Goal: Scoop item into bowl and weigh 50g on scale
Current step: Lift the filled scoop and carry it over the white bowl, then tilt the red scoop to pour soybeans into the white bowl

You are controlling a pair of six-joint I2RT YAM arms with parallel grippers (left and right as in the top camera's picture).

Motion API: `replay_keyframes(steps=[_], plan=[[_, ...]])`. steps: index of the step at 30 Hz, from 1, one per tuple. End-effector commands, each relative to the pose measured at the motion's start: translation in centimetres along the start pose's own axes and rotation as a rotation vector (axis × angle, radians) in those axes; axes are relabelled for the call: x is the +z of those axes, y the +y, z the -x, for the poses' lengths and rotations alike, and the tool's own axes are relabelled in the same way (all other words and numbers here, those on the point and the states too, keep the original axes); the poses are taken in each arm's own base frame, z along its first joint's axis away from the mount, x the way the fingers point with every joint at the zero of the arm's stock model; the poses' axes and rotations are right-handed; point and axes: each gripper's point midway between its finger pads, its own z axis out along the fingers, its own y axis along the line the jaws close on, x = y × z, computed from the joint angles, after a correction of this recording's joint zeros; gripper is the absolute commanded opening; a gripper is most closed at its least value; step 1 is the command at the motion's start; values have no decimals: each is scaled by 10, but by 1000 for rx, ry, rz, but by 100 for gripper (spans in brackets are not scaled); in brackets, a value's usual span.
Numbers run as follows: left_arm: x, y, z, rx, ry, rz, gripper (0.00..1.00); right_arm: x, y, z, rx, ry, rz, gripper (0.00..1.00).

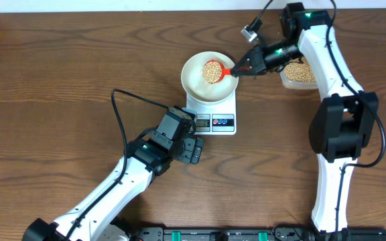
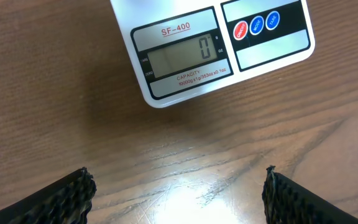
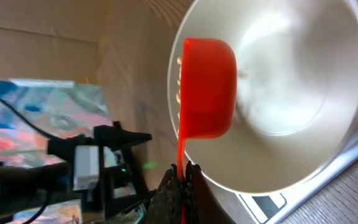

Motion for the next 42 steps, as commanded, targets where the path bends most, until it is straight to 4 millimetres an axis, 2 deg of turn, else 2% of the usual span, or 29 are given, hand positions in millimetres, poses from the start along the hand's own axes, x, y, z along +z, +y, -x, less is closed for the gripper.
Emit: replay_keyframes(steps=[1, 13, 17, 25, 42], plan=[[-3, 2, 1, 6, -9, 5, 88, -5, 16, 7, -34, -10, -51, 1], [-3, 2, 1, 7, -9, 5, 89, -6, 12, 10, -44, -4, -114, 1], [-3, 2, 1, 7, -9, 5, 89, -3, 8, 9, -55, 10, -154, 1], [-3, 2, 1, 7, -9, 5, 88, 8, 12, 11, -91, 21, -164, 1], [-2, 2, 1, 7, -9, 5, 89, 12, 5, 12, -120, 34, -225, 1]])
